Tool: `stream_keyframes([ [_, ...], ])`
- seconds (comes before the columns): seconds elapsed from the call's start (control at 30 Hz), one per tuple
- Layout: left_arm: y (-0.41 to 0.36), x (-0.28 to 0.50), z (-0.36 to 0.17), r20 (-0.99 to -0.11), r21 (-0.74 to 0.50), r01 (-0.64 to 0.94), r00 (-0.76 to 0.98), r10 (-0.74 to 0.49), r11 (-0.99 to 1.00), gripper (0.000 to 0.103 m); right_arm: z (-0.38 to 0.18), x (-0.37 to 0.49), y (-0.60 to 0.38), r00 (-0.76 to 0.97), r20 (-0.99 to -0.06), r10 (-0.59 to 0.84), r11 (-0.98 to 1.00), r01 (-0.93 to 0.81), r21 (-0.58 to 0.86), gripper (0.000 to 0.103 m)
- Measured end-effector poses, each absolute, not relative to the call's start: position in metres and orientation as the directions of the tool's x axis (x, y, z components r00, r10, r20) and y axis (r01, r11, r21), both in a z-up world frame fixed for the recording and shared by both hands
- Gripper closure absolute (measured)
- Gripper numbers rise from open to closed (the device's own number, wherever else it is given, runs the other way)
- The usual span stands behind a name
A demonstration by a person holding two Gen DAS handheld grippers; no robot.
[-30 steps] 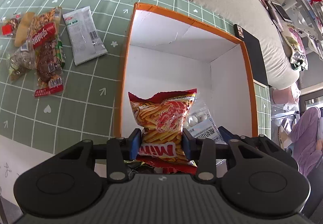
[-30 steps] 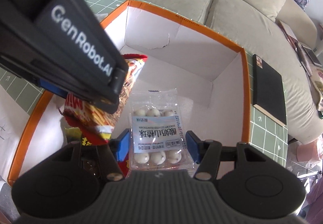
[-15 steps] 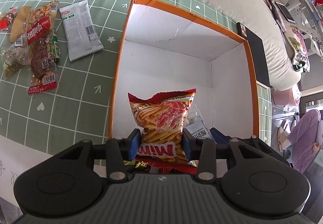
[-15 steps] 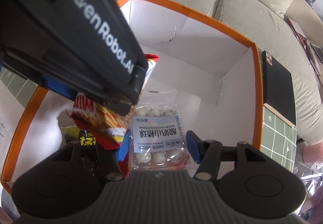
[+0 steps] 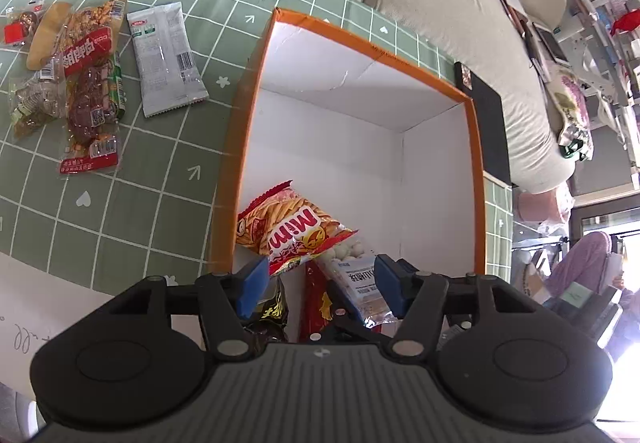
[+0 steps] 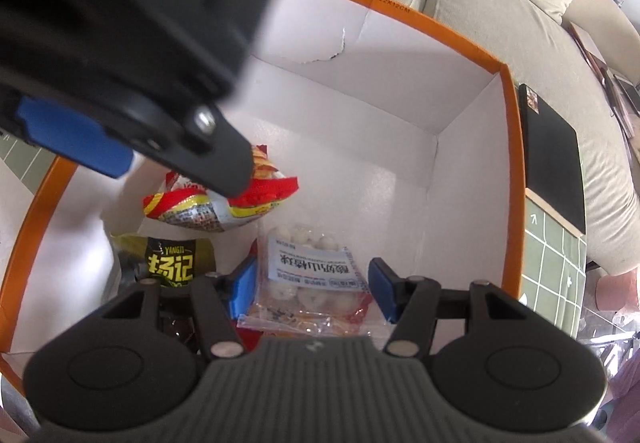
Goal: Organize snacks
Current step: 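Open both grippers to drop the packets into the box and withdraw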
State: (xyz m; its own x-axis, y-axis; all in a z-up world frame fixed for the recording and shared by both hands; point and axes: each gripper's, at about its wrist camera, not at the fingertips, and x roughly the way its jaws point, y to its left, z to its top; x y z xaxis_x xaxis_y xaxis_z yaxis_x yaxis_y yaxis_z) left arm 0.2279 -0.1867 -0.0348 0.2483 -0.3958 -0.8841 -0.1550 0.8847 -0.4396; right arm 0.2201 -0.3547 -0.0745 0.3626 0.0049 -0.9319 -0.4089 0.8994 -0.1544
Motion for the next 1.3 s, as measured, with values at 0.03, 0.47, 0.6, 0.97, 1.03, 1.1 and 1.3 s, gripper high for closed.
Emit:
stream_keyframes([
  [0.03, -0.183, 0.227, -0.033, -0.880, -0.448, -0.159, 0.252, -0.402, 0.880, 0.032, -0.075, 0.222, -0.355, 0.357, -0.934, 0.003, 0.899, -0.409, -0.154, 0.045],
  [0.47, -0.141, 0.213, -0.021, -0.849, -0.505, -0.201, 0.289, -0.442, 0.840, 0.032, -0.085, 0.222, -0.331, 0.299, -0.951, -0.079, 0.873, -0.440, -0.211, 0.038],
  [0.6, -0.126, 0.208, -0.023, -0.839, -0.525, -0.232, 0.299, -0.454, 0.819, 0.032, -0.077, 0.220, -0.319, 0.322, -0.939, -0.121, 0.850, -0.455, -0.266, 0.028],
  [0.97, -0.080, 0.191, -0.012, -0.814, -0.542, -0.220, 0.376, -0.442, 0.811, 0.032, -0.017, 0.184, -0.279, 0.531, -0.831, -0.168, 0.817, -0.397, -0.418, 0.015],
  [1.03, -0.072, 0.188, -0.009, -0.811, -0.534, -0.203, 0.398, -0.429, 0.821, 0.032, -0.005, 0.177, -0.269, 0.579, -0.803, -0.144, 0.829, -0.372, -0.417, 0.015],
  [1.1, -0.062, 0.184, -0.006, -0.807, -0.519, -0.181, 0.427, -0.408, 0.836, 0.032, 0.005, 0.170, -0.259, 0.617, -0.778, -0.119, 0.844, -0.349, -0.406, 0.015],
  [1.3, -0.028, 0.171, 0.003, -0.792, -0.455, -0.124, 0.510, -0.337, 0.882, 0.032, 0.029, 0.142, -0.227, 0.730, -0.682, -0.052, 0.904, -0.257, -0.343, 0.015],
])
